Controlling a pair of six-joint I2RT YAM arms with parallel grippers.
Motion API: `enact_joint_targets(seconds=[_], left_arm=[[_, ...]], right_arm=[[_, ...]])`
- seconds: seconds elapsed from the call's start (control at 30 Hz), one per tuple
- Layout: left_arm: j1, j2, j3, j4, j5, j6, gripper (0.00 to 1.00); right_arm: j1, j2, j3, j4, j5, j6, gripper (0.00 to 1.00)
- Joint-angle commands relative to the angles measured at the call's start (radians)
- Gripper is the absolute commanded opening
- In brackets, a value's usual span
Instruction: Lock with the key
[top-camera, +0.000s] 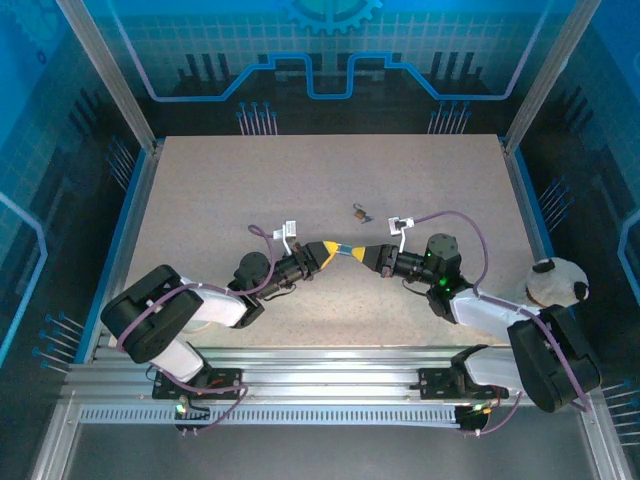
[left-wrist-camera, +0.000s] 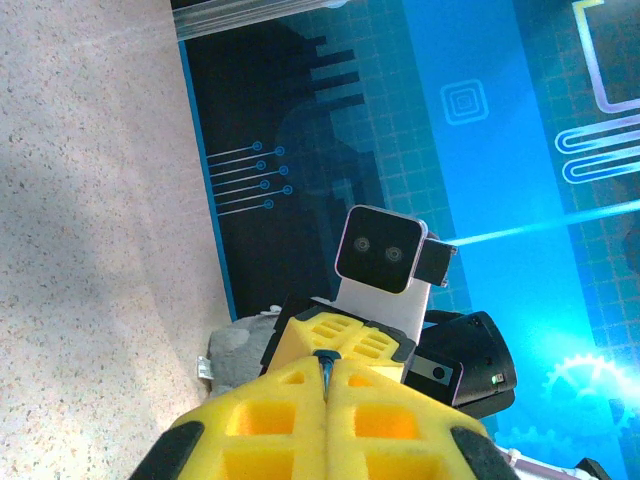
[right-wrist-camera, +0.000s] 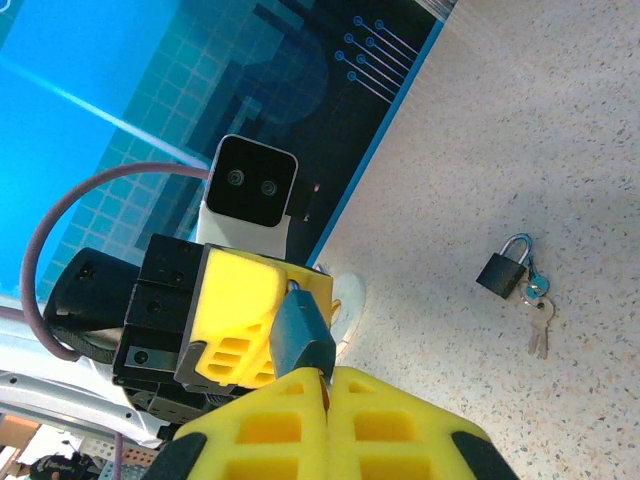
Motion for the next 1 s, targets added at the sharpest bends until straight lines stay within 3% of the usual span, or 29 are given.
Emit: enact_joint_targets(seconds=[0.0, 0.97], left_arm=[[-0.006, -0.028, -0.006, 0.042, -0.017, 0.013, 0.00], [-0.005, -0.079, -0.026, 0.042, -0.068, 0.039, 0.00]], right_arm=[[-0.003, -0.020, -0.013, 0.035, -0.008, -0.008, 0.00], [-0.021, -0.076, -0.042, 0.002, 0.051, 0.002, 0.00]])
